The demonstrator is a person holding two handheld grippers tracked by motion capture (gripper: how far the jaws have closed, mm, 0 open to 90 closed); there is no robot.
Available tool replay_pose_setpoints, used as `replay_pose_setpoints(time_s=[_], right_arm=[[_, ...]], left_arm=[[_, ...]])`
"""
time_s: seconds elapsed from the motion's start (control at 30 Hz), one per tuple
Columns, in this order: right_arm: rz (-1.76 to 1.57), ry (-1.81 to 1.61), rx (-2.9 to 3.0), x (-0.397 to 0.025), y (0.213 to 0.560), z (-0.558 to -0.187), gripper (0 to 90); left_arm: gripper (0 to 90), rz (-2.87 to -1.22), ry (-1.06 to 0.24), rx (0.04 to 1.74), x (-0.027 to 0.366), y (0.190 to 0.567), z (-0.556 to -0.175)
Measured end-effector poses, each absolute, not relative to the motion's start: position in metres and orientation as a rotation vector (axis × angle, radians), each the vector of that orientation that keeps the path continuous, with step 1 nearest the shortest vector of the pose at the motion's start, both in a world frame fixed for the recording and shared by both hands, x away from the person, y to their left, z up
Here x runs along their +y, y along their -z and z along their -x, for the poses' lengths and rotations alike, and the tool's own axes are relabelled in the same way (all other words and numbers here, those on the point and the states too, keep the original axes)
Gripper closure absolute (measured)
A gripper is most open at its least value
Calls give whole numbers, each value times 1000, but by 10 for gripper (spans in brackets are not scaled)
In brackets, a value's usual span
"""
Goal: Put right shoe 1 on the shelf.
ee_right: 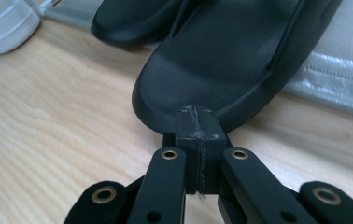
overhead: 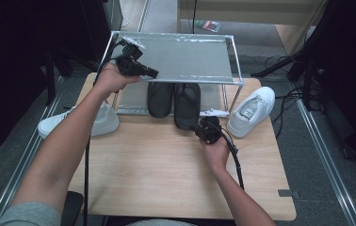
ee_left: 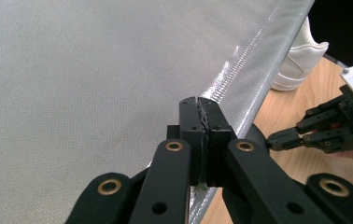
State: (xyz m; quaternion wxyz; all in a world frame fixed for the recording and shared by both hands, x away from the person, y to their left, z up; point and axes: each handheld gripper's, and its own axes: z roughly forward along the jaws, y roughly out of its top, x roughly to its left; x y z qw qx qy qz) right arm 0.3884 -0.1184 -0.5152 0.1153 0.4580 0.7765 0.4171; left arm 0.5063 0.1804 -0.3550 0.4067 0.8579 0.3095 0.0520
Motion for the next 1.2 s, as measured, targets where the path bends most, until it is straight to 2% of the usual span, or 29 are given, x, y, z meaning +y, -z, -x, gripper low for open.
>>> replay_pose_setpoints(time_s=[0.6, 0.8, 0.97, 1.07, 1.17, 1.2], right_arm=[[-1367, -1186, 2256, -94, 515, -427, 900], [-1355, -1196, 2260, -95, 512, -425, 900], [-1295, -1198, 2268, -101, 502, -412, 888], [-1258, -1263, 2279, -109, 491, -397, 859], [-1241, -1278, 2299, -112, 486, -390, 827], [-1233, -1295, 2322, -115, 483, -384, 783]], left_arm=[[897, -2141, -121, 789, 182, 357, -506], [875, -2130, -109, 801, 183, 357, -506], [794, -2106, -74, 822, 184, 356, -506], [665, -2095, -51, 854, 186, 352, -501], [587, -2102, -59, 848, 186, 349, -495], [563, -2097, -58, 842, 188, 346, -487]])
